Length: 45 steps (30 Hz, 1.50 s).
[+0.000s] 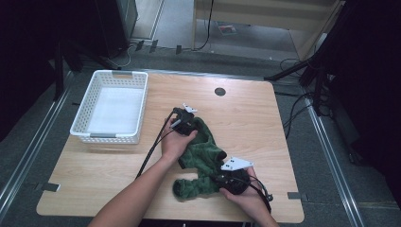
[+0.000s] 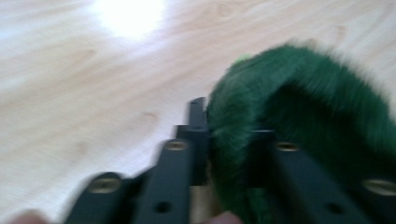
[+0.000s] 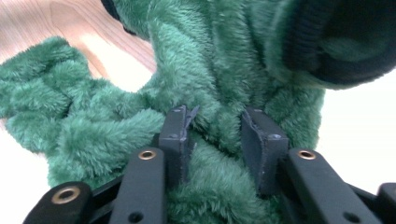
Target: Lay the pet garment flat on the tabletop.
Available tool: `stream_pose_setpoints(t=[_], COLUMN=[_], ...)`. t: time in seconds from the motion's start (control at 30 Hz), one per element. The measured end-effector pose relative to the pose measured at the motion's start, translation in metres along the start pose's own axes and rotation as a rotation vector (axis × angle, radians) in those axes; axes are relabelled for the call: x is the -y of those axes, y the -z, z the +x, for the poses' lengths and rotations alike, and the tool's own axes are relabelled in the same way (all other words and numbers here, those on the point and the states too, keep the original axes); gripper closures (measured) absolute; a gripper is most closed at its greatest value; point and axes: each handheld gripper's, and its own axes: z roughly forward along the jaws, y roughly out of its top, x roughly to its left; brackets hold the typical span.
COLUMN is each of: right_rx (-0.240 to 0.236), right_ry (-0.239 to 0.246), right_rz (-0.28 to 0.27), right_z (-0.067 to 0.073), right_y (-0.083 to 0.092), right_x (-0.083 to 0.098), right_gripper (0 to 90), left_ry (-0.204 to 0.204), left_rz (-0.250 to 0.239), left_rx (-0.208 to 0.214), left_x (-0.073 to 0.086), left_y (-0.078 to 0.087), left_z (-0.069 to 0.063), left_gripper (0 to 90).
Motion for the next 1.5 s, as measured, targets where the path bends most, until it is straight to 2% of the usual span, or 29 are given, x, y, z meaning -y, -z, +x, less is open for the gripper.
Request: stream_pose_setpoints(t=[0.1, 0.2, 0.27, 0.3, 0.37, 0.43, 0.47, 0.53, 0.57, 0.63, 0.7, 0.73, 0.77, 0.8, 0.83, 0.87, 0.9, 0.93, 1.0, 1.07, 1.1, 1.13, 1.2, 1.23, 1.27, 1.3, 1.4, 1.43, 1.5], right_rx=[0.009, -0.014, -0.025, -0.033, -0.076, -0.092, -0.097, -0.093, -0.068, -0.031, -0.027, -0.018, -0.010, 0.028, 0.064, 0.065, 0.043, 0.052, 0.108, 0.152, 0.157, 0.138, 0.117, 0.116, 0.102, 0.088, 0.106, 0.101, 0.122], right_ry=[-0.012, -0.051, -0.050, -0.041, -0.047, -0.067, -0.087, -0.132, -0.150, -0.183, -0.190, -0.199, -0.206, -0.188, -0.186, -0.210, -0.251, -0.280, -0.301, -0.336, -0.360, -0.378, -0.357, -0.340, -0.339, -0.328, -0.299, -0.300, -0.297], right_rz=[0.022, 0.032, 0.035, 0.035, 0.008, -0.050, -0.087, -0.160, -0.176, -0.166, -0.102, -0.036, -0.005, 0.009, 0.004, -0.017, -0.042, -0.066, -0.079, -0.071, -0.065, -0.057, -0.054, -0.039, -0.031, -0.030, -0.003, -0.004, -0.014], right_z=[-0.002, -0.009, -0.010, -0.009, -0.006, -0.008, -0.012, -0.021, -0.025, -0.033, -0.034, -0.035, -0.034, -0.034, -0.035, -0.040, -0.047, -0.054, -0.068, -0.083, -0.090, -0.095, -0.095, -0.093, -0.091, -0.090, -0.089, -0.090, -0.090], right_y=[0.006, 0.010, 0.010, 0.011, 0.018, 0.032, 0.041, 0.054, 0.057, 0.050, 0.036, 0.023, 0.016, 0.009, 0.007, 0.008, 0.010, 0.014, 0.020, 0.022, 0.019, 0.016, 0.008, 0.004, -0.001, -0.005, -0.016, -0.018, -0.021], right_x=[0.003, 0.006, 0.004, 0.002, -0.003, -0.011, -0.016, -0.026, -0.031, -0.043, -0.049, -0.051, -0.051, -0.051, -0.050, -0.049, -0.048, -0.046, -0.043, -0.037, -0.033, -0.030, -0.028, -0.027, -0.027, -0.028, -0.031, -0.032, -0.034], right_gripper=[79.1, 82.4, 76.0, 67.2, 58.4, 55.0, 54.2, 51.5, 47.7, 42.2, 38.9, 40.9, 47.5, 63.8, 74.2, 80.4, 84.5, 85.4, 85.9, 85.9, 85.8, 85.6, 84.9, 84.9, 84.8, 84.6, 83.8, 83.7, 82.9], left_ry=[-0.030, -0.017, -0.044, -0.031, 0.033, 0.042, 0.059, 0.082, 0.083, 0.072, 0.073, 0.072, 0.065, 0.053, 0.062, 0.064, 0.065, 0.056, 0.059, 0.085, 0.100, 0.115, 0.142, 0.148, 0.146, 0.136, 0.116, 0.119, 0.164], left_rz=[0.026, 0.029, 0.014, 0.005, -0.031, -0.067, -0.084, -0.095, -0.091, -0.064, -0.025, -0.014, 0.003, 0.014, 0.017, 0.020, 0.018, 0.018, 0.022, 0.018, 0.013, -0.007, -0.036, -0.056, -0.072, -0.076, -0.023, -0.020, -0.027], left_rx=[-0.012, 0.006, 0.041, 0.059, 0.155, 0.156, 0.181, 0.202, 0.188, 0.176, 0.149, 0.141, 0.132, 0.110, 0.094, 0.100, 0.103, 0.095, 0.089, 0.093, 0.113, 0.139, 0.199, 0.209, 0.205, 0.196, 0.187, 0.177, 0.164], left_x=[-0.001, -0.004, -0.005, -0.006, -0.008, -0.009, -0.010, -0.012, -0.013, -0.012, -0.010, -0.009, -0.008, -0.007, -0.006, -0.005, -0.005, -0.006, -0.007, -0.010, -0.012, -0.014, -0.018, -0.020, -0.022, -0.024, -0.032, -0.036, -0.042], left_y=[-0.005, -0.007, -0.007, -0.006, 0.000, 0.009, 0.014, 0.020, 0.020, 0.016, 0.006, 0.002, -0.002, -0.006, -0.008, -0.009, -0.011, -0.011, -0.013, -0.015, -0.016, -0.017, -0.017, -0.016, -0.015, -0.016, -0.025, -0.028, -0.033], left_z=[0.010, 0.014, 0.008, 0.006, 0.007, 0.007, 0.010, 0.013, 0.013, 0.012, 0.010, 0.009, 0.009, 0.009, 0.009, 0.011, 0.012, 0.014, 0.019, 0.023, 0.024, 0.024, 0.025, 0.026, 0.025, 0.025, 0.023, 0.023, 0.024], left_gripper=[87.4, 87.5, 84.6, 78.7, 59.6, 50.0, 46.7, 44.4, 44.6, 45.3, 45.2, 45.5, 46.9, 52.6, 57.7, 63.9, 74.7, 82.9, 87.6, 87.4, 86.0, 78.6, 60.0, 57.5, 58.3, 64.1, 82.4, 84.2, 84.3])
